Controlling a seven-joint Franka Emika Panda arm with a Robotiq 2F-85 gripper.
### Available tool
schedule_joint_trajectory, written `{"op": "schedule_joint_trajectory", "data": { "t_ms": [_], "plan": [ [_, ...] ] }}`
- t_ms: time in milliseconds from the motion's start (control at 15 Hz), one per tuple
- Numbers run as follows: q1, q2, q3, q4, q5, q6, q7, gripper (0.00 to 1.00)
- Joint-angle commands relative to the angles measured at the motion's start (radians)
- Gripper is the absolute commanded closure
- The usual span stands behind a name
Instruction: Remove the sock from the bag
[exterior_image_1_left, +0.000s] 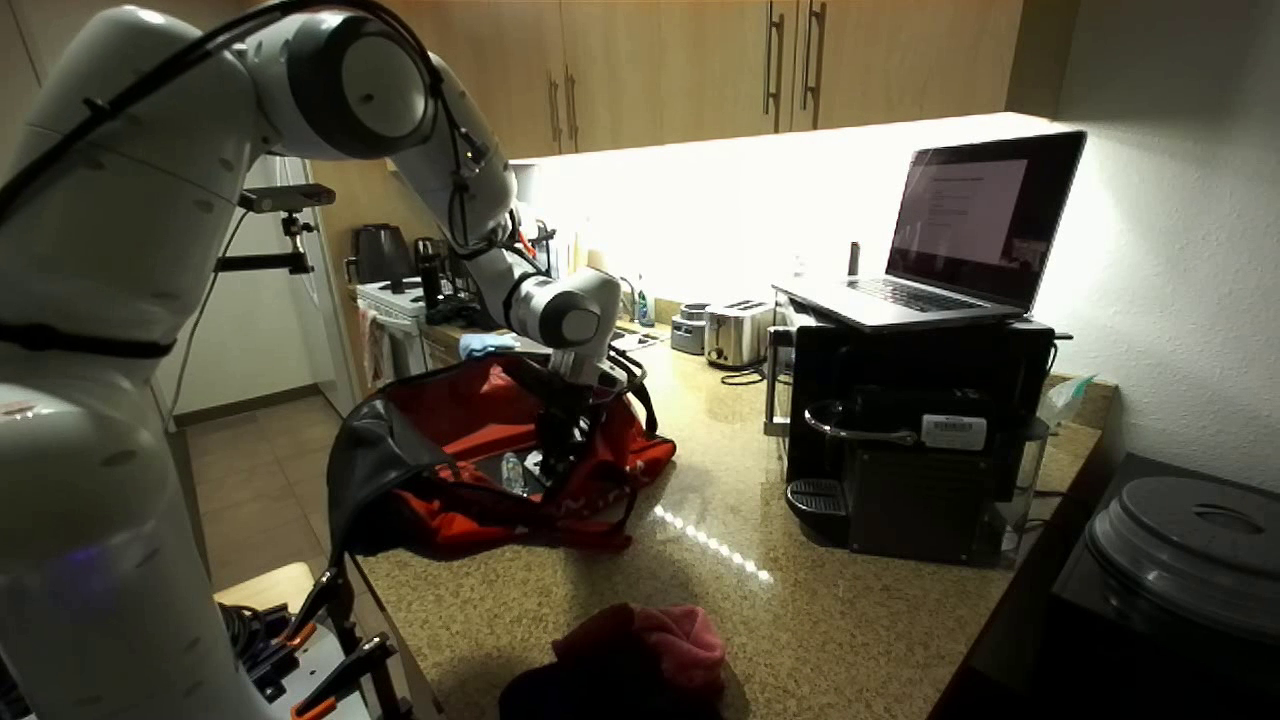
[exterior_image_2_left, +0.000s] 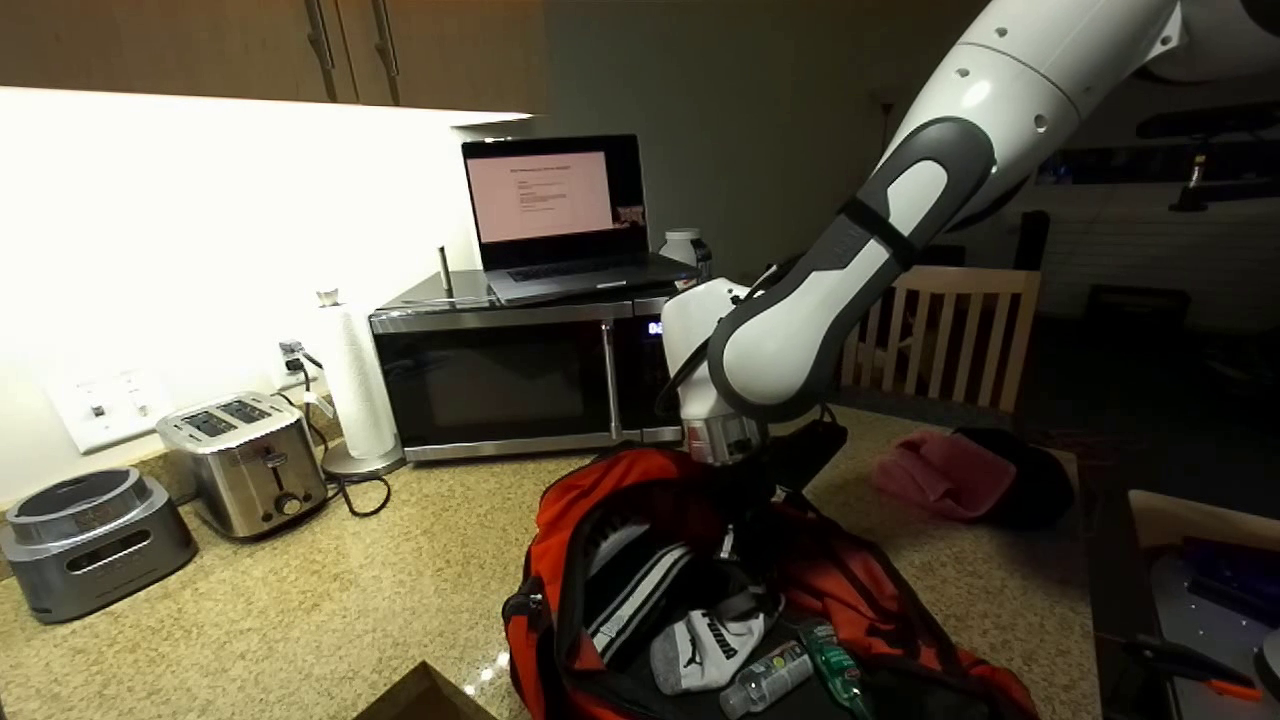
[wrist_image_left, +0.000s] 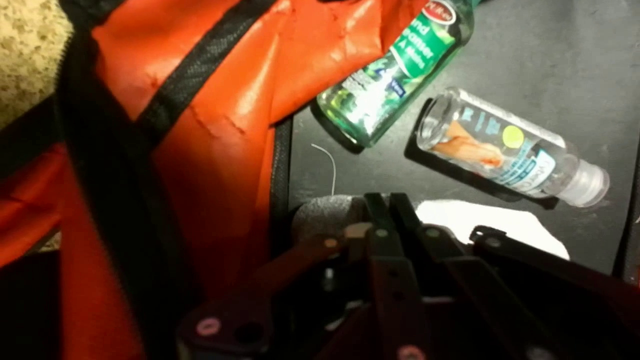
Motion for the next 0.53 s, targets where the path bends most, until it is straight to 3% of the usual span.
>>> {"op": "schedule_joint_trajectory", "data": {
  "t_ms": [0, 467],
  "plan": [
    [-0.005, -0.039, 0.002, -0.006, 0.021, -0.025, -0.008, 0.94],
    [-0.007, -0.138, 0.011, -0.036, 0.018, -0.129, -0.032, 0.94]
  ]
}}
